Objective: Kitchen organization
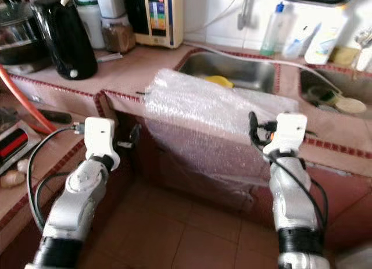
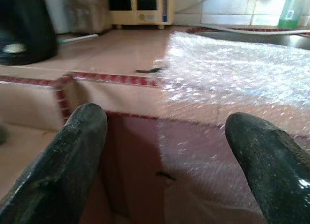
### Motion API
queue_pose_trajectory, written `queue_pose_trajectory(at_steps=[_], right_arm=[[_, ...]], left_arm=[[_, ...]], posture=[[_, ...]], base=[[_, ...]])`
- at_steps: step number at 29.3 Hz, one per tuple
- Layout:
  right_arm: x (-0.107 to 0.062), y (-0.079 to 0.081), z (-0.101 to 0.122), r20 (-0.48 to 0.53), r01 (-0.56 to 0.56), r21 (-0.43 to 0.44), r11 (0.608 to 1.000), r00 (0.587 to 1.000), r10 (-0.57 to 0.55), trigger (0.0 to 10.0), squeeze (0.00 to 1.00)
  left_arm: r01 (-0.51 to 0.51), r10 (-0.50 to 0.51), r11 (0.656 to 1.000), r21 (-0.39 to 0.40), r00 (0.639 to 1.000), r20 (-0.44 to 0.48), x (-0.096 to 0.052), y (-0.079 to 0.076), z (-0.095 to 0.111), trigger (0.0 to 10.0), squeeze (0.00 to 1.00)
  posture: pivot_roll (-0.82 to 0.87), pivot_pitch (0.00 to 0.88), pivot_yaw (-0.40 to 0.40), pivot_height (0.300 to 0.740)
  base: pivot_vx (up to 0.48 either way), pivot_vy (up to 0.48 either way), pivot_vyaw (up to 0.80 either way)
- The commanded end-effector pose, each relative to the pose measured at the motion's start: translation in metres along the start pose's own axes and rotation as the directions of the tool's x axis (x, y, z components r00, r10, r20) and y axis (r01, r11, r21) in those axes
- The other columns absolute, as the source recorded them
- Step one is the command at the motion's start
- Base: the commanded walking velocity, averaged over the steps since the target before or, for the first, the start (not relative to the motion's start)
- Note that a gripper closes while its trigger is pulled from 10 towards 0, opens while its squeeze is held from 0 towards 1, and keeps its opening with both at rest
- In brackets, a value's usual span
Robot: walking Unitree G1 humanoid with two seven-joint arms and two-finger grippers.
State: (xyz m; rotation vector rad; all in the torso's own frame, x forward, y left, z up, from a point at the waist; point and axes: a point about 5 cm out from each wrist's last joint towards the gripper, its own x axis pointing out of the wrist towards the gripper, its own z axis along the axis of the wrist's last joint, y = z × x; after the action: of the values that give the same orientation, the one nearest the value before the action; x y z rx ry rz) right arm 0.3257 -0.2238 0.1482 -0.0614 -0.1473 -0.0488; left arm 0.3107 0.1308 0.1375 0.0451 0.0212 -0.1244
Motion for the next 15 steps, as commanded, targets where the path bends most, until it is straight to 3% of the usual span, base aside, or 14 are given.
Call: queue_pose_trajectory(at_steps=[1, 10, 15], right_arm=[[0.003, 0.000, 0.004, 0.013, -0.005, -0.005, 1.000, 1.000, 0.005, 10.0, 0.00], [0.006, 0.010, 0.008, 0.031, -0.031, -0.002, 1.000, 0.999, 0.031, 10.0, 0.00], [0.003, 0.008, 0.005, 0.021, -0.027, -0.006, 1.000, 0.999, 0.027, 10.0, 0.00]], left_arm=[[-0.008, 0.008, 1.000, -0.001, 1.000, 0.005, 0.001, 0.001, 0.002, 10.0, 0.00], [0.020, -0.020, 1.000, -0.006, 1.000, 0.011, 0.003, -0.005, 0.001, 10.0, 0.00], [0.024, -0.024, 1.000, -0.007, 1.000, 0.018, 0.002, -0.004, 0.000, 10.0, 0.00]], posture=[[0.02, 0.000, 0.004, 0.740], [0.00, 0.000, 0.013, 0.740], [0.00, 0.000, 0.015, 0.740]], base=[[-0.285, 0.000, 0.00], [-0.280, 0.000, 0.00], [0.000, 0.000, 0.00]])
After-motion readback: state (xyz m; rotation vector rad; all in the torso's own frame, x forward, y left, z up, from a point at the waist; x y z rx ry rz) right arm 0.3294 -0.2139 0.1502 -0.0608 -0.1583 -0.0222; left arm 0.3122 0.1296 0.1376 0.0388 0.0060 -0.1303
